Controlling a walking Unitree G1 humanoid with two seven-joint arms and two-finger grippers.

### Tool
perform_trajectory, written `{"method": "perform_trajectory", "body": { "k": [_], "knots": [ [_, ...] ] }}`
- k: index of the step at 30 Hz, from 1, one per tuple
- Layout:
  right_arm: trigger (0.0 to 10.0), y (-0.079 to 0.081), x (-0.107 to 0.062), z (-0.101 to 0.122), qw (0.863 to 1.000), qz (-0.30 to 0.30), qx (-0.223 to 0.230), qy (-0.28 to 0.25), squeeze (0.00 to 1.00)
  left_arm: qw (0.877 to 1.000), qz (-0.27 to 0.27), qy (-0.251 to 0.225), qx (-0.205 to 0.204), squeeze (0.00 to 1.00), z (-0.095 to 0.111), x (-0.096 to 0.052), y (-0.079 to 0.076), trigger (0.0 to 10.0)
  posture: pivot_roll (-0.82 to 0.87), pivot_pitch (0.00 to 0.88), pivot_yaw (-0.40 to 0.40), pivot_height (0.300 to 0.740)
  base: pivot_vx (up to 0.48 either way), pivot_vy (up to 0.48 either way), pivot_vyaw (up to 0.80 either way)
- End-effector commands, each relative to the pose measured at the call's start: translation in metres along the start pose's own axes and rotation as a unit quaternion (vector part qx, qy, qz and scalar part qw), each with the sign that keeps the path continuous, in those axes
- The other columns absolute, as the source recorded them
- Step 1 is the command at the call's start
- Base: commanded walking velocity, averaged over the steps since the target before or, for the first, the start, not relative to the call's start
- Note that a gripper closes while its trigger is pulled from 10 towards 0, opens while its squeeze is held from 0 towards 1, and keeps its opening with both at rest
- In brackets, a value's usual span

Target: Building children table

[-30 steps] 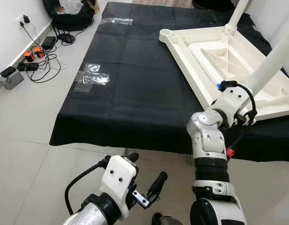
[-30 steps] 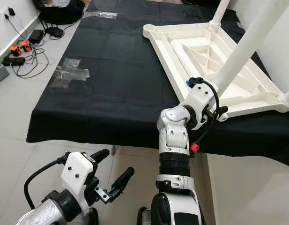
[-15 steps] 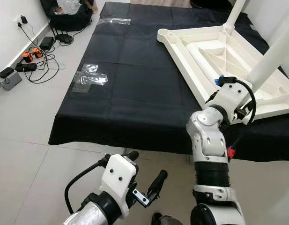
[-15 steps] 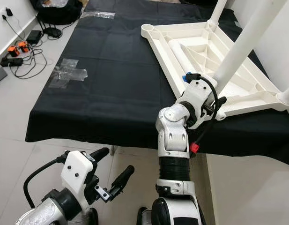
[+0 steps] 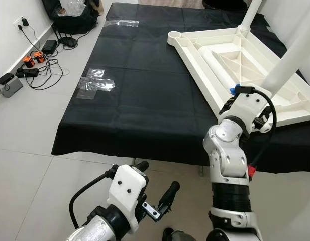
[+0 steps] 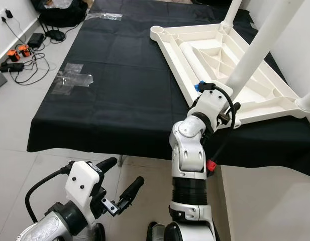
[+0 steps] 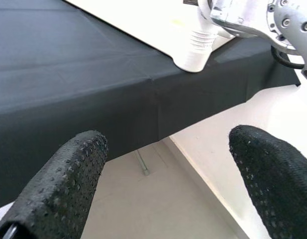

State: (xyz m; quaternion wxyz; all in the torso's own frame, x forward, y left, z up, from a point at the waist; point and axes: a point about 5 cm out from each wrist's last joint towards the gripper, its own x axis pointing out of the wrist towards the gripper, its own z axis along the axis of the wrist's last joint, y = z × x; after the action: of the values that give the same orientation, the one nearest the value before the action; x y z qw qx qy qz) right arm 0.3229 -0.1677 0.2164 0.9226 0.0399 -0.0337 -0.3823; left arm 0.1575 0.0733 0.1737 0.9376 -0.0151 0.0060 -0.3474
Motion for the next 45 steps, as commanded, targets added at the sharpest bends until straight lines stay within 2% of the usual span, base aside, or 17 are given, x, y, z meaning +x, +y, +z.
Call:
{"method": "perform_trajectory", "body": {
  "k": [1, 24, 35, 45],
  "knots": [
    [10.0, -0.002, -0.004, -0.002, 1.0, 0.005, 0.001, 0.008, 0.0, 1.0, -0.004, 0.005, -0.005, 0.0, -0.002, -0.002, -0.002, 10.0, 0.08, 0.202, -0.069, 0.74, 0.0, 0.0, 0.0],
    [10.0, -0.009, -0.011, 0.001, 0.997, 0.074, 0.001, 0.011, 0.0, 1.0, -0.003, 0.001, -0.004, 0.0, -0.001, -0.001, -0.001, 10.0, 0.07, 0.199, -0.065, 0.74, 0.0, 0.0, 0.0],
    [10.0, -0.017, -0.012, 0.0, 0.996, 0.085, -0.014, 0.007, 0.0, 1.0, -0.006, 0.0, -0.003, 0.0, -0.002, -0.001, -0.001, 10.0, 0.07, 0.187, -0.061, 0.74, 0.0, 0.0, 0.0],
    [10.0, -0.024, -0.015, -0.002, 0.992, 0.122, -0.028, 0.0, 0.0, 1.0, -0.009, 0.002, -0.001, 0.0, -0.004, -0.001, -0.002, 10.0, 0.07, 0.178, -0.061, 0.74, 0.0, 0.0, 0.0]
  ]
}}
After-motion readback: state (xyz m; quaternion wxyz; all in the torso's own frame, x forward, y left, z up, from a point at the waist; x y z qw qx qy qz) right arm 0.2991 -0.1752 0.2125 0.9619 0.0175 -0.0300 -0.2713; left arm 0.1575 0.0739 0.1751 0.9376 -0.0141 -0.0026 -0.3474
